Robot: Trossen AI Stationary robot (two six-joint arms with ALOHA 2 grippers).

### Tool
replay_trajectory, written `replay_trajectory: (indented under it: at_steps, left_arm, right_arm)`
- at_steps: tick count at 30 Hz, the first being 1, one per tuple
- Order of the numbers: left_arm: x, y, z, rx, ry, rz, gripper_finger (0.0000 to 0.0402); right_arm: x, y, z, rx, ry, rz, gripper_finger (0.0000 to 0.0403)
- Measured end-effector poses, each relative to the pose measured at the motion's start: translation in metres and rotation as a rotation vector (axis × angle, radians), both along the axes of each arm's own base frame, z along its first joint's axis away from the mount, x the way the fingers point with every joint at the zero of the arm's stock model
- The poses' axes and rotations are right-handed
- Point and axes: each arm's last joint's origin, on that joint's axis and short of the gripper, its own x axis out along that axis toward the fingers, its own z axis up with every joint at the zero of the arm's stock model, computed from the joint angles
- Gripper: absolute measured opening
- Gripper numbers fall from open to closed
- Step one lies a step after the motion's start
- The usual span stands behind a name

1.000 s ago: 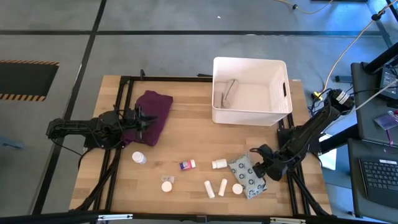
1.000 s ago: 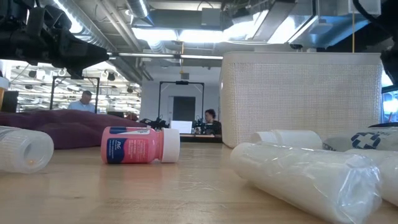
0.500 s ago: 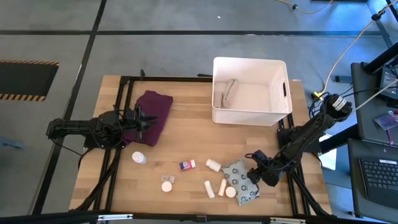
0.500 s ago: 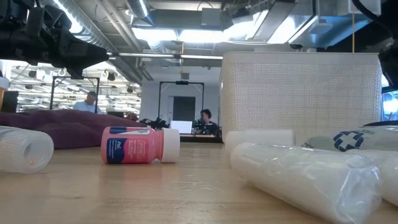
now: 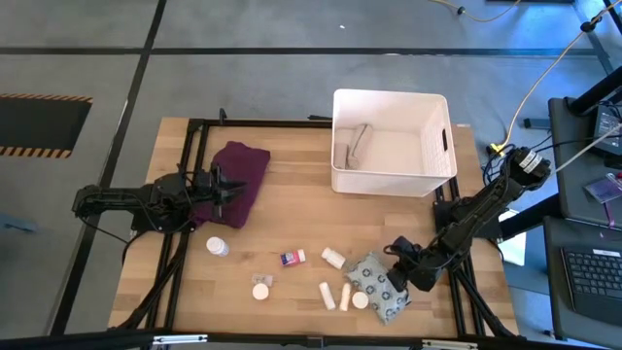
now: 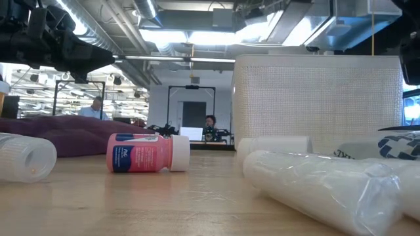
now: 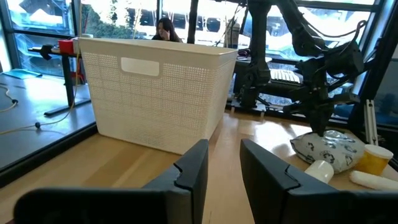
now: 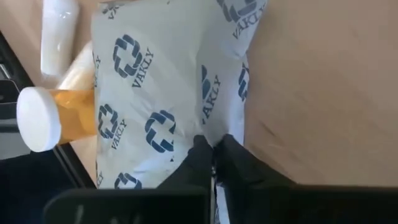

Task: Pick & place medical supplies in basket/bin
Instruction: Put the white mailer bag into the white bin

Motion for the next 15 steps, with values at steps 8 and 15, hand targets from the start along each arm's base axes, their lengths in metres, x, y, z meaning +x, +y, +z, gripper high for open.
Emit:
replay_trajectory:
  at_steps: [8,15]
  left_arm:
    - [0.0,0.0,0.0,0.0,0.0,0.003,0.0088]
    - [0.0,0.0,0.0,0.0,0.0,0.003,0.0088]
  right_arm:
    - [0.0,-0.001,0.004,-0.061,-0.024,0.033,0.0004]
    - [-0.002,-0.007,0.04,-0.221,0.016,0.025,0.0001]
